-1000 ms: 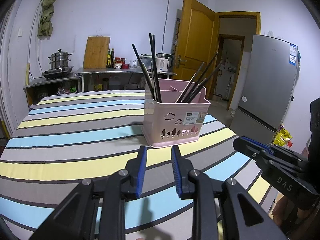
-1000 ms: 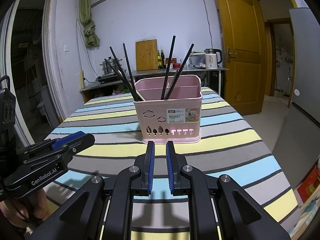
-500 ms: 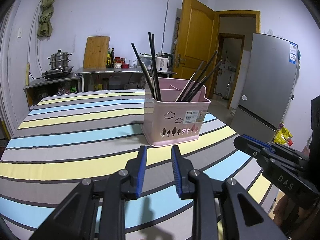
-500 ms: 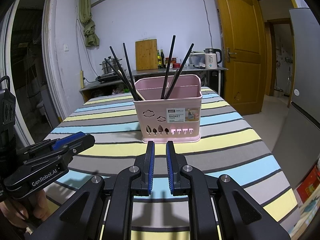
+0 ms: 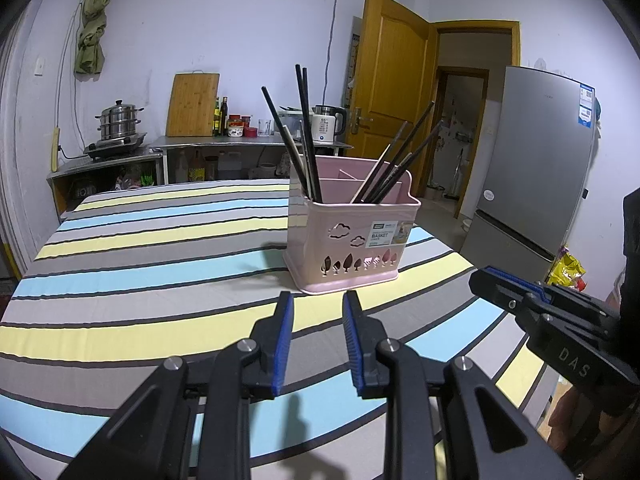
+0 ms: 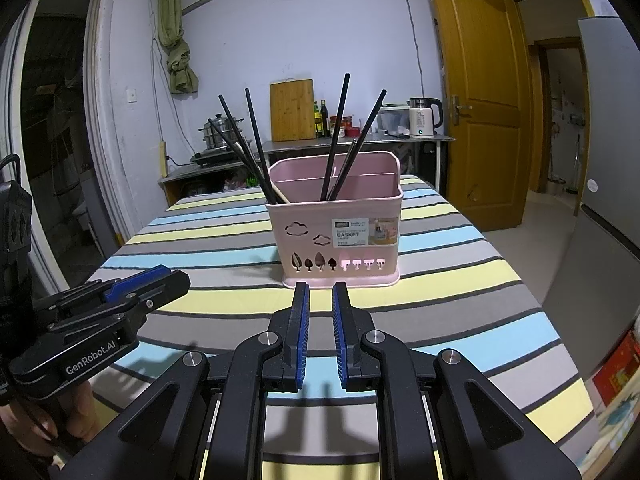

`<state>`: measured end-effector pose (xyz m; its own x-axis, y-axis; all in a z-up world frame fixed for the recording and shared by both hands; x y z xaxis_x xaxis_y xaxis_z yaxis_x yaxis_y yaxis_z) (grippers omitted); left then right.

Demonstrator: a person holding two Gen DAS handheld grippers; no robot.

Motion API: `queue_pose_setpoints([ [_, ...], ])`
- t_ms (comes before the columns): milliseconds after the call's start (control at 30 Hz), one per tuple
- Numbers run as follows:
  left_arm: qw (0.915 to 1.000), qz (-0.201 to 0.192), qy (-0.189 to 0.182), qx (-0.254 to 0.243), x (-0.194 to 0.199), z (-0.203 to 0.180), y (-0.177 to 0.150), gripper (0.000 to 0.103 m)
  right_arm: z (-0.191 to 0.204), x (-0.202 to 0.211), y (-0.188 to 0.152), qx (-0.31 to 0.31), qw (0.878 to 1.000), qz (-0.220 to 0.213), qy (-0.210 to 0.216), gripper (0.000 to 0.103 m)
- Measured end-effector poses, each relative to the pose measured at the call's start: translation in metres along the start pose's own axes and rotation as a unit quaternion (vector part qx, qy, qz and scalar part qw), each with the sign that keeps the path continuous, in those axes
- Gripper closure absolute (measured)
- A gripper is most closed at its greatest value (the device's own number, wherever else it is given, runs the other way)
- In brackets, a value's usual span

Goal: Organize utensils

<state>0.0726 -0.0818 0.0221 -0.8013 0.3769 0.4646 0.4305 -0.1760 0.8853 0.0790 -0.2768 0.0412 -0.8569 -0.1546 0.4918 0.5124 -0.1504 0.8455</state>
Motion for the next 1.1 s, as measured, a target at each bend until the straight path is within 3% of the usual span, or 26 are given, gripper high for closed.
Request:
queue_pose_setpoints([
  [1100, 0.9999, 0.007, 0.007, 0.008, -0.0007, 0.0046, -0.0030, 0.077, 0.0015, 0.0010, -0.0004, 0.001, 1.000, 0.003, -0.001, 0.091],
])
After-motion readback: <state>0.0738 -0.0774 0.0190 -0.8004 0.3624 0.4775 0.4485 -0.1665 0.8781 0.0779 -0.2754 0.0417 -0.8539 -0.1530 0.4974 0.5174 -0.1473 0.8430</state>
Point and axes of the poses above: each gripper's, at about its wrist camera, not at the fingertips, and x roughly against the way its jaws point, z to its left, y to its top, the point moved 1 cm from there along -x, roughly the way its jaws point, and after that the axes turned 8 degrees about -x, right-handed, at the moved point
